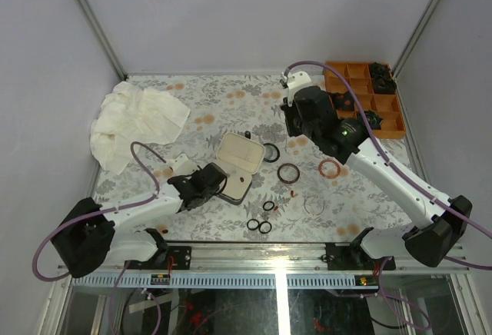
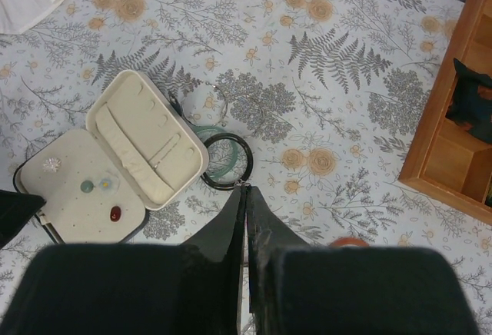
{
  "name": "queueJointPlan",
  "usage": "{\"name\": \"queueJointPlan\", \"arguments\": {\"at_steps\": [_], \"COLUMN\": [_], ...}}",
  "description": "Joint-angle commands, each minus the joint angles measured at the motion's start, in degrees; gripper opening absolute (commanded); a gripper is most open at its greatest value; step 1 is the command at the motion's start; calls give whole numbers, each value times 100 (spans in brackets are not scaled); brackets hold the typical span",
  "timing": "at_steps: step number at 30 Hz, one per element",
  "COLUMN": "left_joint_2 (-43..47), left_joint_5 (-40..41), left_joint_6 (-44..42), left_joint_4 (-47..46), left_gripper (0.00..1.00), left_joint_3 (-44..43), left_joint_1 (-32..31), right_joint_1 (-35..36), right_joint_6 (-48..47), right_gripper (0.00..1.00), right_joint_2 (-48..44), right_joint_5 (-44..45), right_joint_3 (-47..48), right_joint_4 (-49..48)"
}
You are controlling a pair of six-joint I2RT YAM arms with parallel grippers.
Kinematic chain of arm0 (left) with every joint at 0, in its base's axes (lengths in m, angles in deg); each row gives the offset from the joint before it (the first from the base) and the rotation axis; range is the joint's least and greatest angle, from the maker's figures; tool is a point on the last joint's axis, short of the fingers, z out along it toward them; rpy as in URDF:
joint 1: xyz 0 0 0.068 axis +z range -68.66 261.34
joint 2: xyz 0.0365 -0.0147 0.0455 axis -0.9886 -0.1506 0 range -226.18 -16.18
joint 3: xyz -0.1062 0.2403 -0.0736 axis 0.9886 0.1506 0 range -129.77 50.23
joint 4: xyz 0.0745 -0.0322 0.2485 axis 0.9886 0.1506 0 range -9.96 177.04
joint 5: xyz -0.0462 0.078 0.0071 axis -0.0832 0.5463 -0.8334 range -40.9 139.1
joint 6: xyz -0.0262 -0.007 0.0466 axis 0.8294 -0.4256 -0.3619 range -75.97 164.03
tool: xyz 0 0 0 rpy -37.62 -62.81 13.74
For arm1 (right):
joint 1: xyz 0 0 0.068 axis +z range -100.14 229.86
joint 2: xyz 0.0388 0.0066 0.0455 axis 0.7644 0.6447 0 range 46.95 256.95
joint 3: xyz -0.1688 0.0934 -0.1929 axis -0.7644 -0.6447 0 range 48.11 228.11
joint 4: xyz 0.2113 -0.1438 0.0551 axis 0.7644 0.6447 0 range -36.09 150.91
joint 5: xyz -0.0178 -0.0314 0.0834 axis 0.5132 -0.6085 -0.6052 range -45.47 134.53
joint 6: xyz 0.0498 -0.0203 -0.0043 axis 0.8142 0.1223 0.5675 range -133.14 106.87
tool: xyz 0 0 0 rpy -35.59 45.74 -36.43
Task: Organize the mixed jewelry
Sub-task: Move the jewelry box to the center of the board.
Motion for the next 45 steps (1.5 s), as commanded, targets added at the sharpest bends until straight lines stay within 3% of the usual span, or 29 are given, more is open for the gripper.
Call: {"name": "queueJointPlan", "arguments": {"at_steps": [1, 7, 22, 31, 34, 40, 45], "left_joint_2": [-583, -883, -1795, -1885, -1802, -1223, -953], "left_joint_5": [-354, -403, -362, -250, -169, 156, 238], "left_joint_6": [-538, -445, 1197, 2257, 2397, 2403, 2450], "left_joint_4": [-466, -580, -667, -850, -667, -210, -6], "left_gripper": [27, 27, 27, 28, 31, 53, 55], "left_joint_3": [133, -49, -364, -222, -233, -189, -118], "left_joint_1": [12, -125, -1109, -1679, -1719, -1715, -1720], "right_joint_1": [-114, -199, -335, -364, -364, -364, -364], "right_joint_6": [-57, -54, -80, -66, -65, -30, -14], "right_gripper": [0, 0, 0, 0, 0, 0, 0], "right_joint_2": [-41, -55, -341, -462, -481, -529, -517], "right_joint_5": [-21, -42, 4, 1, -43, -90, -123], "right_joint_3": [278, 298, 313, 338, 352, 314, 334], "right_joint_4": [-122, -105, 100, 180, 202, 226, 237]}}
